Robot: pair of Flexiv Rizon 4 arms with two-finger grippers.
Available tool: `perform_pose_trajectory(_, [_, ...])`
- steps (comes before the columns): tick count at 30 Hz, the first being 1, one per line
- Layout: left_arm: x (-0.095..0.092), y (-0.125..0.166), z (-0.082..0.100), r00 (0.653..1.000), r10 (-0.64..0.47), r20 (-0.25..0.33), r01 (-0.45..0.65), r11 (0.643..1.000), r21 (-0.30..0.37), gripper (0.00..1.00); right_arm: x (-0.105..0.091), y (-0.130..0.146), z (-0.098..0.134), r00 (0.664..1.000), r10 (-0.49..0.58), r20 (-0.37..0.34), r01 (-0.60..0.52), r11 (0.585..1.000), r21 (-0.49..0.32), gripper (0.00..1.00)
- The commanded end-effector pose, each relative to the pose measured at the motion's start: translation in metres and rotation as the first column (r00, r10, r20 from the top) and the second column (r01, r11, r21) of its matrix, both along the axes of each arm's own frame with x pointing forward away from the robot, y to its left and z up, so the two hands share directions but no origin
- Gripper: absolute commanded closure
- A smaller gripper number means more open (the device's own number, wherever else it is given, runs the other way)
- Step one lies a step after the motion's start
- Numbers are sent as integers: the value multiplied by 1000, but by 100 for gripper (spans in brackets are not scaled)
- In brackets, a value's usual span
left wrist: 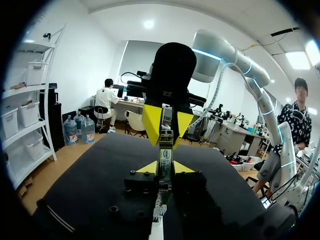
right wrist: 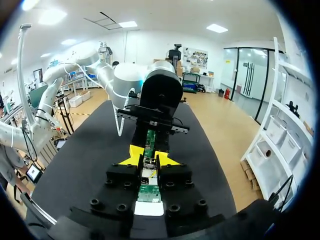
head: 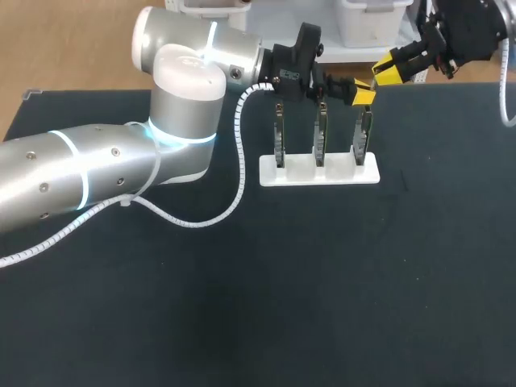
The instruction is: Pick up the optical module with the left hand, and insert it into the network port with the right hand.
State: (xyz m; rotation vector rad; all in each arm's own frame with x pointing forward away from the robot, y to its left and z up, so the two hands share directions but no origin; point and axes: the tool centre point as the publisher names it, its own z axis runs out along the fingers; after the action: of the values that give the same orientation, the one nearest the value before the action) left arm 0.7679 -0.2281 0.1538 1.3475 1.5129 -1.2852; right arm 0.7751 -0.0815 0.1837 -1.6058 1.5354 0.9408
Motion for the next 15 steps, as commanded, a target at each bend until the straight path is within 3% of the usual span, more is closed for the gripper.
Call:
perform_pose_trajectory(1, [-3,0,1,1000,0,-1,0,1000,1,100,2,0,-1,1000,-4,3,4,1000,0,100])
perform_pose_trajectory(2, [-3,0,1,1000,0,-1,0,1000,1,75,2,0,-1,1000,-4,3,4,1000,1,100])
perform_pose_trajectory(3, [-3,0,1,1000,0,-1,0,1000,1,0,2,0,-1,1000,-3,3,3,1000,1,100])
perform_pose_trajectory(15, [-3,0,1,1000,0,-1,0,1000,1,0,1,1,0,1000,-6,13,6,1000,10,100])
